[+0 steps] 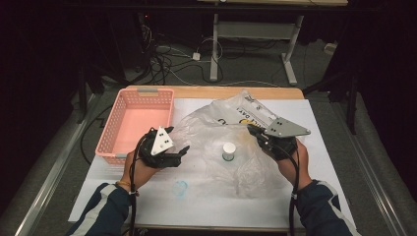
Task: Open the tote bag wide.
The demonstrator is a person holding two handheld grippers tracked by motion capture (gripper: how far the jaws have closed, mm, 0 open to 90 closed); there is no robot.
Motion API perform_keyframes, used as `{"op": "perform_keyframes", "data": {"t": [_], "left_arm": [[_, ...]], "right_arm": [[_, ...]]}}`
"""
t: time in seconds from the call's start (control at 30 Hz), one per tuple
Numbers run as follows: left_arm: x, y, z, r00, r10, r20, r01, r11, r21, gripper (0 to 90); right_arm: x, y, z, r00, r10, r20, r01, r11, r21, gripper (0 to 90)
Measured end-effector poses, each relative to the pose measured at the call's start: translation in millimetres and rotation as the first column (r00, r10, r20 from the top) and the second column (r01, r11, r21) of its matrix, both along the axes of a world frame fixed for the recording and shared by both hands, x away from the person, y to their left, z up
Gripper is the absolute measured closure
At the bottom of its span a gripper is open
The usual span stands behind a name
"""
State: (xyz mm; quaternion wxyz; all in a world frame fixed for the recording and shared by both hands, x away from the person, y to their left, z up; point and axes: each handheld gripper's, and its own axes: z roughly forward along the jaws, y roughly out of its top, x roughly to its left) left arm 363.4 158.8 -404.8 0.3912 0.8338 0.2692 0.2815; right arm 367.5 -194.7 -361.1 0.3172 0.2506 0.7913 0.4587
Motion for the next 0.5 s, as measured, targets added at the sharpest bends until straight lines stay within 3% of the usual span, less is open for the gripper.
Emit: {"op": "perform_keyframes", "data": {"t": [0.13,0.17,0.3,0.4,0.5], "left_arm": [[5.7,-3.1,-6.1,0.9982,0.02,-0.057,-0.017,0.9986,0.049,23.1],[6.1,-2.9,-6.7,0.9979,0.013,-0.064,-0.01,0.999,0.044,27.3],[5.1,-1.0,-4.9,0.9962,-0.044,-0.075,0.046,0.9986,0.025,59.3],[2.8,-0.9,-3.3,0.9938,-0.078,-0.079,0.079,0.9969,0.001,73.7],[1.2,-2.3,-2.4,0.991,-0.109,-0.078,0.109,0.994,0.0,80.2]], "right_arm": [[2.0,-5.7,-0.2,0.9999,-0.014,-0.005,0.014,1.0,0.003,90.0],[2.7,-7.3,-0.2,0.9998,-0.019,-0.007,0.019,1.0,0.005,90.0],[7.3,-13.3,-2.7,0.9991,-0.033,-0.025,0.034,0.999,0.021,90.0],[11.4,-13.6,-7.7,0.9983,-0.041,-0.041,0.041,0.999,0.018,87.3],[13.6,-11.6,-12.3,0.9978,-0.035,-0.056,0.036,0.999,0.012,82.9]]}}
